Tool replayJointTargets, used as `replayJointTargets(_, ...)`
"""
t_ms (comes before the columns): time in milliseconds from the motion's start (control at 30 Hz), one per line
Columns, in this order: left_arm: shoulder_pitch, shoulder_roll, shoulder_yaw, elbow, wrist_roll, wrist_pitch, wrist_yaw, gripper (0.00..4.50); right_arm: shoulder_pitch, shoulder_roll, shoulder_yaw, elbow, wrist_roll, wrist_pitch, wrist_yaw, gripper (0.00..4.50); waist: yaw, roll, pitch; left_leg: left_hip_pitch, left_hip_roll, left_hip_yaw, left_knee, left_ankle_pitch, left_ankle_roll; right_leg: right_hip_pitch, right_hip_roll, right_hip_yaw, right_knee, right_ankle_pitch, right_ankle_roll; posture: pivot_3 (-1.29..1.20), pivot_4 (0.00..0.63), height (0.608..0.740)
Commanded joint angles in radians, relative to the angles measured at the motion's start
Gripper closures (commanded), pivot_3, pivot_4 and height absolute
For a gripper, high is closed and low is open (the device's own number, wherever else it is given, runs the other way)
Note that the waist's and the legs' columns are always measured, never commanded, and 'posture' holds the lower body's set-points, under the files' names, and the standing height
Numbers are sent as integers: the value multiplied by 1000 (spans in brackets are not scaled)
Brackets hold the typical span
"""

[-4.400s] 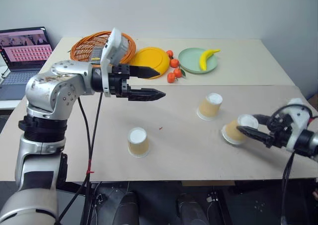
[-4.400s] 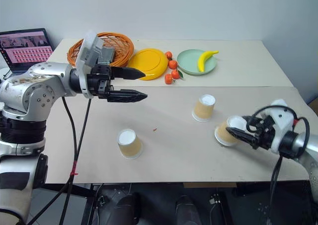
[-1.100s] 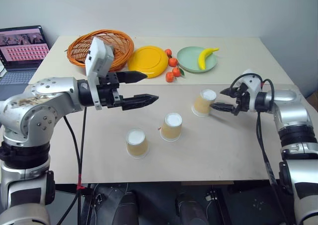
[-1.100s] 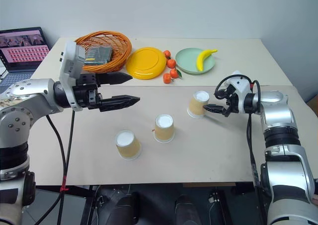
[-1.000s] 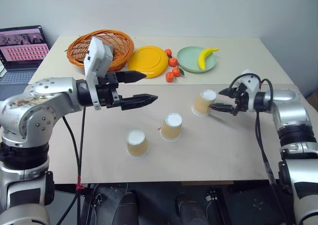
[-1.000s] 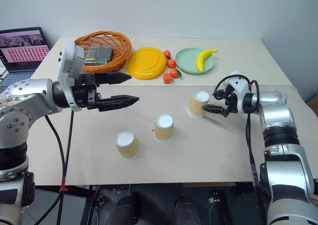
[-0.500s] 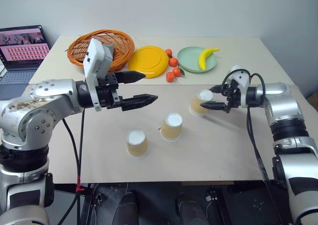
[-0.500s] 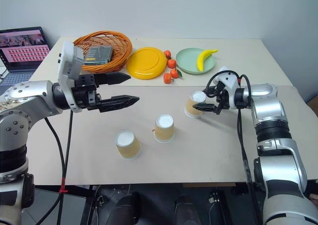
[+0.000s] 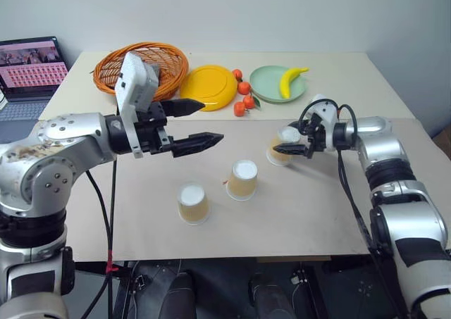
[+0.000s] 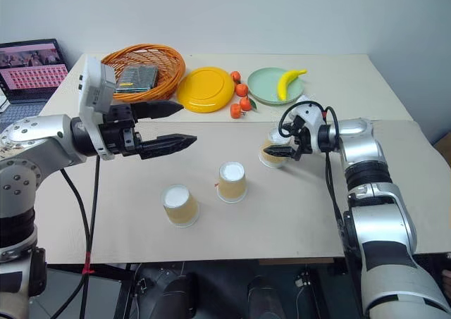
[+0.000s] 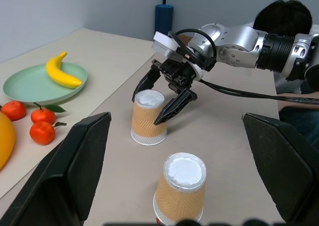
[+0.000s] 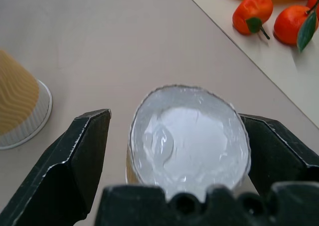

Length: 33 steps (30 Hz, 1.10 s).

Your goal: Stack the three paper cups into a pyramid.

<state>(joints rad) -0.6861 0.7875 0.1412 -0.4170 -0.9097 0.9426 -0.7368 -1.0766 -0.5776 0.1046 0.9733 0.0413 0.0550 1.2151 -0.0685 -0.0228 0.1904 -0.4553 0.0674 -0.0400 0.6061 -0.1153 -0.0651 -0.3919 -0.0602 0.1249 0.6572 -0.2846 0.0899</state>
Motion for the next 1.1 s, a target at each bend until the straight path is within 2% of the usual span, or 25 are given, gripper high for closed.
replayJointTargets(33,-2,14,38,-31,-19,-1,7,0,-40,-5,-21,18,-4,-39,-14,272,1,0,0,0,0,0,0,0,0,0,0,0,0,0,0,0,150,732)
replayJointTargets(100,1,13,37,-32,-20,-2,9,0,-45,-3,-23,27,-4,-43,-14,765,1,0,0,0,0,0,0,0,0,0,0,0,0,0,0,0,150,732)
replayJointTargets(167,1,13,36,-32,-20,-2,10,0,-44,-6,-24,28,-3,-46,-10,1562,0,0,0,0,0,0,0,0,0,0,0,0,0,0,0,0,150,732)
replayJointTargets(233,-1,13,35,-30,-19,-3,9,0,-40,-10,-26,23,-2,-48,-4,1806,0,0,0,0,0,0,0,0,0,0,0,0,0,0,0,0,150,732)
replayJointTargets(467,-17,0,14,-13,-10,-12,-1,0,-26,-35,-31,-8,-7,-50,-8,1806,0,0,0,0,0,0,0,0,0,0,0,0,0,0,0,0,150,732)
replayJointTargets(633,-29,-10,-5,3,1,-20,-18,0,-8,-81,-42,-126,14,11,31,1806,1,0,0,0,0,0,0,0,0,0,0,0,0,0,0,0,150,732)
replayJointTargets(800,-54,-26,-40,37,23,-39,-54,0,119,-161,-45,-449,82,191,128,1806,8,0,0,0,0,0,0,0,0,0,0,0,0,0,0,0,150,732)
replayJointTargets(900,-74,-39,-63,61,40,-53,-74,0,247,-214,-38,-674,121,329,150,1806,12,0,0,0,0,-1,0,0,0,0,0,-1,0,0,0,0,150,732)
replayJointTargets(1100,-98,-50,-87,91,65,-67,-110,0,394,-221,-63,-895,181,469,81,1806,18,0,0,0,0,-1,1,0,0,0,0,0,1,0,0,0,150,732)
